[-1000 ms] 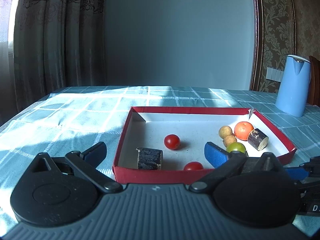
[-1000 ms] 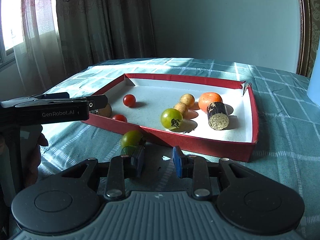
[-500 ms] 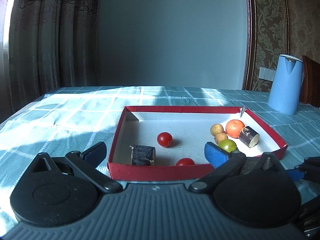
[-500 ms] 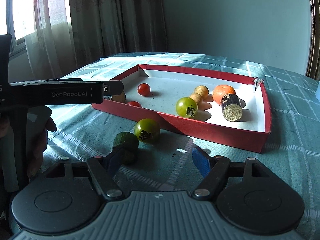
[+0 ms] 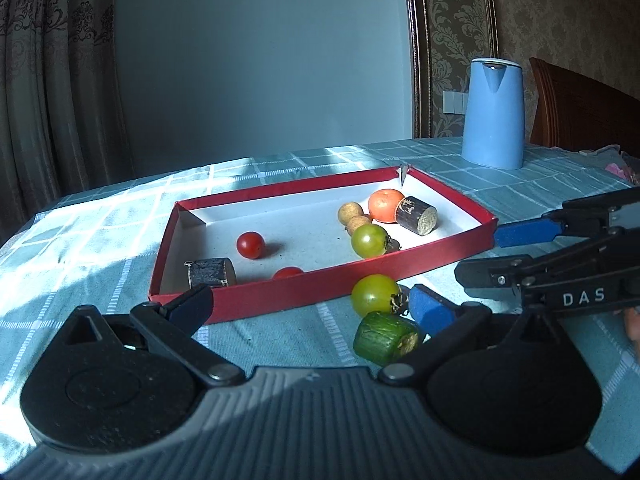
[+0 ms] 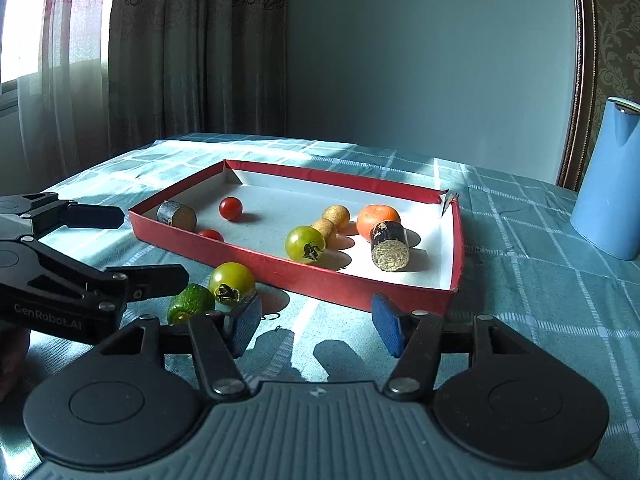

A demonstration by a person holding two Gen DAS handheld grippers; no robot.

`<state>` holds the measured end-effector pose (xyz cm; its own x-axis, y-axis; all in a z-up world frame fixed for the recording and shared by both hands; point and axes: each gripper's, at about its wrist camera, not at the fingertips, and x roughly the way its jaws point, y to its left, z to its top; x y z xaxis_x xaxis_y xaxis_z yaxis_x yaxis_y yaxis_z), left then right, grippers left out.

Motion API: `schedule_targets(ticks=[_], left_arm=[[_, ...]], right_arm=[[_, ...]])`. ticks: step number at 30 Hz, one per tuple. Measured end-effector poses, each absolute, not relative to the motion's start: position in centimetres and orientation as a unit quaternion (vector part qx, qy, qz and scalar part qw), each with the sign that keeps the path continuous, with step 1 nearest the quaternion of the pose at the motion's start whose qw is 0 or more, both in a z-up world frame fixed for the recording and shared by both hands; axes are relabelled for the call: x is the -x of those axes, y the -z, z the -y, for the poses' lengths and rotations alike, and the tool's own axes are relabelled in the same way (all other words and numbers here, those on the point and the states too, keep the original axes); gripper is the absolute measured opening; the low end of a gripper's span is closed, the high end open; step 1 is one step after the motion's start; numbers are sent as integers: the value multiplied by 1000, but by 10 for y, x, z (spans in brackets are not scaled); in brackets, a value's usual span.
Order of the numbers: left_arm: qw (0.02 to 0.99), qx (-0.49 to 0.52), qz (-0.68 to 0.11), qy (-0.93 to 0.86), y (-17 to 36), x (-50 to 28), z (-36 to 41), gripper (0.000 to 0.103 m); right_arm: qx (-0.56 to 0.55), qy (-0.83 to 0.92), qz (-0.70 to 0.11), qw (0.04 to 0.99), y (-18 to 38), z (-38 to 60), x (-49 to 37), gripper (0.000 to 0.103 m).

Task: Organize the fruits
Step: 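Move the left tool to the green cucumber piece while the right tool approaches a green tomato, then close the left tool on the cucumber piece while the right tool closes on the green tomato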

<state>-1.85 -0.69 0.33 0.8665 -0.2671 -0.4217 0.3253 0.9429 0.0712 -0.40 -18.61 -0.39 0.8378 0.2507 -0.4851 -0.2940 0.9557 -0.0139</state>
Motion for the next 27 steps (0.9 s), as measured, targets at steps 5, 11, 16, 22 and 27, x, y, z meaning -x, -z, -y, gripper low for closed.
schedule_targets(ticks=[5,11,16,22,27], left_arm=[[947,-83,-249,185,4,6,16,99],[927,-80,-278,238,9,2,21,51],[923,-83,-275,256,8,6,24,32],[948,-50,-235,210,-3,11,3,31],[962,-13,-229,148,-8,3,-15,31]], right_arm=[[42,-145,-258,954,7,187,0,60],[64,-142,-241,958,8,180,6,60],[46,-128,-246,959,8,185,1,60],[44,-146,-265,952,12,174,-5,60],[51,-163,-287,943,17,157,-14,60]])
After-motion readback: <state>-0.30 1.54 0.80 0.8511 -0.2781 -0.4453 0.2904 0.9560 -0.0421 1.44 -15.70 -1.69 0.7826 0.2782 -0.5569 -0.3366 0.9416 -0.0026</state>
